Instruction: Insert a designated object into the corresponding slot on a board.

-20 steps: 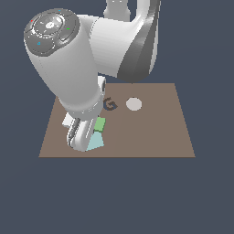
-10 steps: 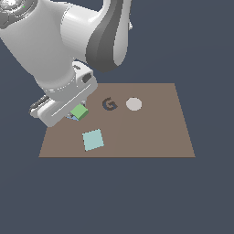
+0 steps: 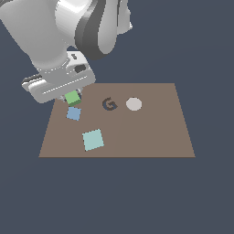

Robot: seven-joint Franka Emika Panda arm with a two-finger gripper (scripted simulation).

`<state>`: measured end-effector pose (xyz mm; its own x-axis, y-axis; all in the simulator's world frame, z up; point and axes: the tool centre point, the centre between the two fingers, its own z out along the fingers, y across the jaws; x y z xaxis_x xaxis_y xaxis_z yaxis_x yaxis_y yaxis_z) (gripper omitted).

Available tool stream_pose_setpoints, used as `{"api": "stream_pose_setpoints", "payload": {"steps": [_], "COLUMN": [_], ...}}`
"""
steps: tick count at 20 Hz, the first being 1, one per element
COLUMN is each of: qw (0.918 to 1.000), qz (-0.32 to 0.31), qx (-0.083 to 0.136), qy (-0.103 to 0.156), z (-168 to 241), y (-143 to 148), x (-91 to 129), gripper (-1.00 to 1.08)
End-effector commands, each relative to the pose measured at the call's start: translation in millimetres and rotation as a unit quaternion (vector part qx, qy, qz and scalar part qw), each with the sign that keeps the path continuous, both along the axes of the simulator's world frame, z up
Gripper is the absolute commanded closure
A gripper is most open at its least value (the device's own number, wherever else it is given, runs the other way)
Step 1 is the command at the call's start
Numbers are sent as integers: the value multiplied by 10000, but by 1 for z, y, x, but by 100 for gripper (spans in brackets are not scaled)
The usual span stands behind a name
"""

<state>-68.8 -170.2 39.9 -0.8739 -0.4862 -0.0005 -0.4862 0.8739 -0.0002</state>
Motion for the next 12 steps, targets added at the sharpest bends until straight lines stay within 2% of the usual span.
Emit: {"api": "stream_pose_setpoints", "payload": {"steps": [1,7,12], "qw": [9995,9973,9967], "qz": [-309,-736,-812], "qx": [1,2,3], "qy": [-3,-2,-3], "z": [0,0,1], "y": [-2,-3,-3], "x": [-10,-26,-28], "gripper": [108,108,108]}}
